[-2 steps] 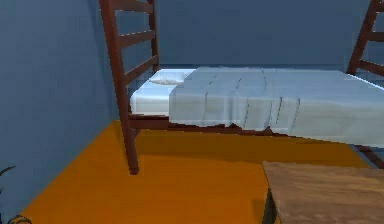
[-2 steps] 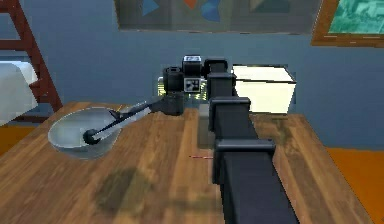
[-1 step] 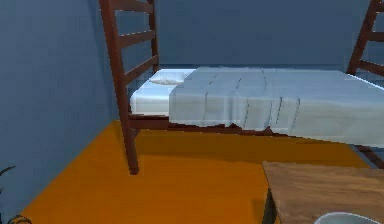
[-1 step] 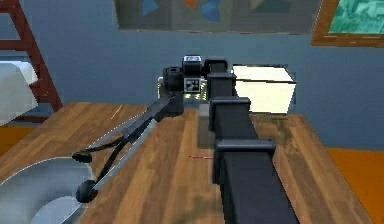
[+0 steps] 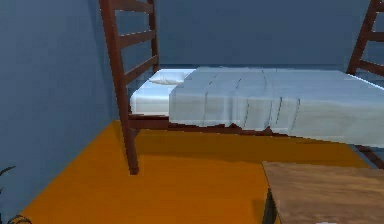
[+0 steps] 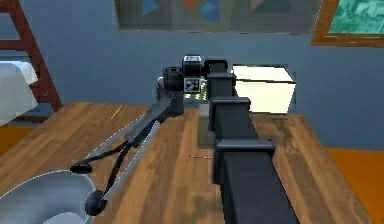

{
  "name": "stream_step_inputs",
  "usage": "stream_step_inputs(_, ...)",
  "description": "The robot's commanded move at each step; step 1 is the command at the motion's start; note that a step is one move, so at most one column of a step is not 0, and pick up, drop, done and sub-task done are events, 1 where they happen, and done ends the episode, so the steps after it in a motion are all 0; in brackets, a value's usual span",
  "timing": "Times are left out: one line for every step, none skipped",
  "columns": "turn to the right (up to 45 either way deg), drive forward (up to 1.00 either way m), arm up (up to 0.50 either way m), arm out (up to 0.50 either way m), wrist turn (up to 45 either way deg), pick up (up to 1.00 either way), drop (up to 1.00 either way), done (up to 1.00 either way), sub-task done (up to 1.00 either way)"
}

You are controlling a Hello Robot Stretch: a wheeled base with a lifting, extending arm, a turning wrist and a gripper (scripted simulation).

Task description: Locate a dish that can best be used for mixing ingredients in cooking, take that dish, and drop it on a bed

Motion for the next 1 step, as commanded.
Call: stream_step_inputs(0.0,0.00,0.00,-0.26,0.0,0.00,0.00,0.00,0.00)
